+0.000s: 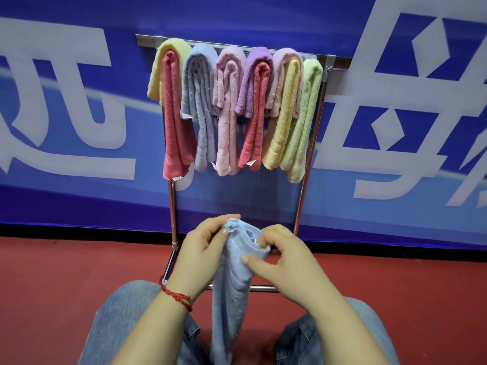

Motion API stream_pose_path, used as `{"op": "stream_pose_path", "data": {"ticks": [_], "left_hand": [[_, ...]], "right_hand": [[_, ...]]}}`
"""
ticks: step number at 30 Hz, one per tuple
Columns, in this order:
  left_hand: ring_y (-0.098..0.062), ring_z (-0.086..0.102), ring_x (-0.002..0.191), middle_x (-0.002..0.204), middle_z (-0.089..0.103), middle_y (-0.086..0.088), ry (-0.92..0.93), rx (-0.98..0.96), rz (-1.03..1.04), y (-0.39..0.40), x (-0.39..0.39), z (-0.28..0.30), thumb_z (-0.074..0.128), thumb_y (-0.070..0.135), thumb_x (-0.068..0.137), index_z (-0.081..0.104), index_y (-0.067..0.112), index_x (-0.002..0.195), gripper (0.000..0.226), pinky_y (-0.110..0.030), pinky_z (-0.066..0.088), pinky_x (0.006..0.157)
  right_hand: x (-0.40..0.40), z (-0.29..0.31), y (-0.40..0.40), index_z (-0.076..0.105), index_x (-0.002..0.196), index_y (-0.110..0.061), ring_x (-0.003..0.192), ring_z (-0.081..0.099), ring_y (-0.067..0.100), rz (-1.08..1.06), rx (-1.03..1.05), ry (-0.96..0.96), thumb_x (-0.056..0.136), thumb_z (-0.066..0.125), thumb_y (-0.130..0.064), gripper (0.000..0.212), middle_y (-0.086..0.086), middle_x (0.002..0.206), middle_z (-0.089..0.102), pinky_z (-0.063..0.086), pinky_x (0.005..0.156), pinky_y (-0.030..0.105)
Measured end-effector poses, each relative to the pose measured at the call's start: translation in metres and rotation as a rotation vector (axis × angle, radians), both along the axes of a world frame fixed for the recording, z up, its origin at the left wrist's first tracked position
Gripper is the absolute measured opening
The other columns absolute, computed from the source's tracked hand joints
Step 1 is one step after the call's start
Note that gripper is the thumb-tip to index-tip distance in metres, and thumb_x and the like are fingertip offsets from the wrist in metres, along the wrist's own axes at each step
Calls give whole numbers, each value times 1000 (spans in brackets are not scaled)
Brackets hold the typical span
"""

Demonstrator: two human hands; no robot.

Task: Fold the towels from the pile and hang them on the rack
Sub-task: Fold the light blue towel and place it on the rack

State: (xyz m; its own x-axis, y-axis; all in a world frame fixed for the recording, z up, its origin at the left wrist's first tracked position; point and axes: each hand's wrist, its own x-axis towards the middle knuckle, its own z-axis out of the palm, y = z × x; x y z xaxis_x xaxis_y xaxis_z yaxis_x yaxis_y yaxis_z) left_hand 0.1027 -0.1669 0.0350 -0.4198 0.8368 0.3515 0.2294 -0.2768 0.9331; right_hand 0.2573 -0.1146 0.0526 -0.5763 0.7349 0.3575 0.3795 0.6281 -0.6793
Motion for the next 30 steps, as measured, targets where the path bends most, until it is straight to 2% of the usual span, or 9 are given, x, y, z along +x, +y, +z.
{"op": "stream_pose_path", "data": {"ticks": [2, 7, 10, 14, 16, 19, 23, 26, 30], "left_hand": [[3, 60, 103, 106, 69, 10, -22, 2, 47, 0, -2, -1, 53, 9, 92, 67, 32, 96, 27, -17, 45, 91], [0, 61, 104, 106, 69, 9, 2, -8, 36, 1, 3, -1, 52, 8, 92, 67, 29, 98, 26, -20, 45, 93], [-3, 62, 104, 106, 70, 7, 18, -2, -15, 0, 6, 0, 51, 7, 92, 67, 25, 101, 26, -19, 46, 92], [0, 60, 101, 101, 68, 14, 135, -7, -17, -1, 10, 0, 51, 7, 93, 66, 30, 100, 29, -14, 45, 88], [2, 60, 99, 99, 67, 14, 154, -16, 2, -1, 10, 0, 51, 7, 93, 65, 32, 98, 30, -11, 44, 87], [4, 58, 98, 97, 66, 14, 263, -22, 19, -1, 8, 0, 51, 4, 92, 64, 34, 97, 33, -9, 42, 87], [4, 57, 97, 96, 65, 13, 383, -53, 4, -2, 9, -3, 51, 4, 91, 65, 31, 99, 32, -8, 41, 86], [7, 56, 98, 95, 64, 17, 363, -54, 56, 0, 6, -5, 51, 5, 92, 66, 28, 99, 29, -3, 38, 85], [8, 54, 98, 93, 63, 19, 365, -51, 103, 2, 5, -7, 52, 4, 91, 68, 22, 100, 26, 1, 35, 82]], "right_hand": [[2, 0, 4, 47, 66, -35, 86, 53, 4, -98, 73, 13, 71, 76, -37, 30, -15, 87, 53, 44, 78, 25], [1, 3, 0, 50, 76, -33, 98, 52, 1, -131, 139, 120, 67, 72, -41, 25, -19, 95, 52, 42, 79, 16], [-2, -2, -2, 53, 88, -38, 108, 46, 1, -22, 113, 24, 69, 69, -39, 25, -25, 108, 46, 37, 86, 12], [-7, -6, -6, 63, 95, -26, 108, 40, 2, 3, 115, -97, 78, 70, -34, 21, -23, 113, 44, 35, 89, 14], [-7, -6, -6, 64, 90, -24, 107, 39, 2, 11, 130, -126, 77, 70, -36, 19, -23, 111, 44, 36, 89, 17], [-5, -4, -5, 55, 80, -26, 106, 39, 3, 8, 136, -100, 74, 72, -30, 18, -21, 111, 46, 32, 87, 8], [-3, -5, -3, 39, 66, -30, 104, 42, 6, -9, 161, -45, 70, 70, -18, 34, -19, 107, 50, 34, 85, 12], [0, -7, 2, 32, 55, -30, 100, 42, 6, -89, 205, -95, 70, 72, -28, 43, -19, 97, 52, 38, 85, 25], [4, -4, 6, 37, 55, -31, 93, 42, 7, -185, 221, -181, 69, 75, -44, 42, -16, 90, 53, 35, 83, 27]]}}
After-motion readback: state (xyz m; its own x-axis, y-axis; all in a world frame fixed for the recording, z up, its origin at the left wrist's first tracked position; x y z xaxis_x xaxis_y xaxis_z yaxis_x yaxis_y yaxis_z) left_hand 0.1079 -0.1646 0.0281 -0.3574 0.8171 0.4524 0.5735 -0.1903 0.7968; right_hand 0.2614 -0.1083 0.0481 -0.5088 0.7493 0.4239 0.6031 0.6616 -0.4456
